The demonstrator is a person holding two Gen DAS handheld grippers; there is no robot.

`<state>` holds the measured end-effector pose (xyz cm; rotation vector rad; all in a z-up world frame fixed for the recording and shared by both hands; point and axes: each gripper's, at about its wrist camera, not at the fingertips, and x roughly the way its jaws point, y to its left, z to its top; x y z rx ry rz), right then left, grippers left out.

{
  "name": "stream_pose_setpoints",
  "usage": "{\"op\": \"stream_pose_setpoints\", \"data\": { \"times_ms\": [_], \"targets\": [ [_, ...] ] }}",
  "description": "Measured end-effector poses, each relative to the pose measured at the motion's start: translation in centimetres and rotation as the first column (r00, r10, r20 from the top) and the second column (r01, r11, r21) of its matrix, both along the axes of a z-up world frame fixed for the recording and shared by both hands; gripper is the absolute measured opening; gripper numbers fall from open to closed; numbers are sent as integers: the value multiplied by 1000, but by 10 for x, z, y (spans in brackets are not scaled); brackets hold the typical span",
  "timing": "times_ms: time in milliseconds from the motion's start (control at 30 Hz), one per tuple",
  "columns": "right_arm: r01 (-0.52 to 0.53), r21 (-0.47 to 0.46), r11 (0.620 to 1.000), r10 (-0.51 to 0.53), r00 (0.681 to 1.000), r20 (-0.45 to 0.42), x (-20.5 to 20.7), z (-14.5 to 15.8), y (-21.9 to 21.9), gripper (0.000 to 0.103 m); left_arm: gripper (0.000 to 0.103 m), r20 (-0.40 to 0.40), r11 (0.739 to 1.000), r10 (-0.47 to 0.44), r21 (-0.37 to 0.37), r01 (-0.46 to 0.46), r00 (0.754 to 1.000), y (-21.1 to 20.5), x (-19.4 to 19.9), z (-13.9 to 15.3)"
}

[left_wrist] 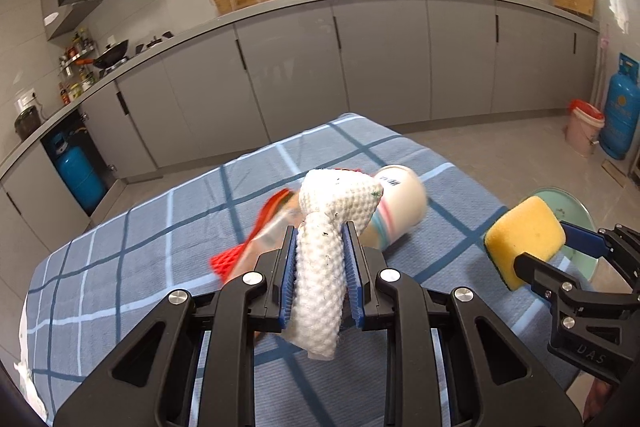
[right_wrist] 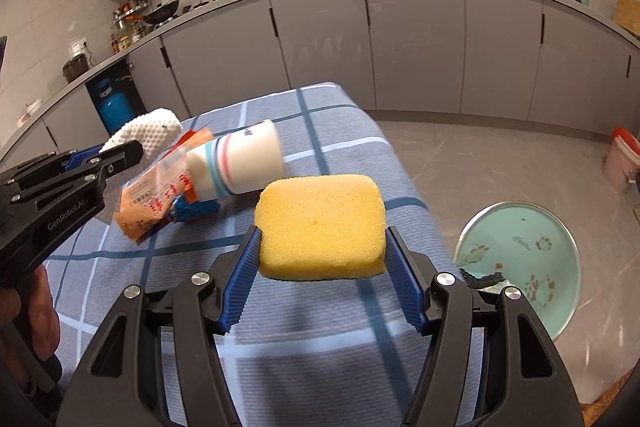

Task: Collect trash
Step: 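Carry both sponges over the green basin and open both tools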

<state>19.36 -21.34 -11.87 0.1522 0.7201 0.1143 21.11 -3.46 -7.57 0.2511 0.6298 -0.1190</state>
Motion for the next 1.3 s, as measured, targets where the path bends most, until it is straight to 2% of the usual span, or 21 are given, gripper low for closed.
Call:
{"op": "stream_pose_setpoints", "data": {
  "times_ms": [600,867,1300],
  "targets": [
    [155,11,988,-155,988,-19,-6,-14,-82,62,24,-18,985,-172,13,172,985,-87,5,-12],
    [236,-12,972,-237,971,-33,-7,-23,-129,62,24,-34,968,-251,17,251,967,-128,9,-20],
    [318,-66,946,-322,945,-61,-1,-50,-192,62,24,-80,923,-384,-3,385,920,-205,19,-41]
  ]
}}
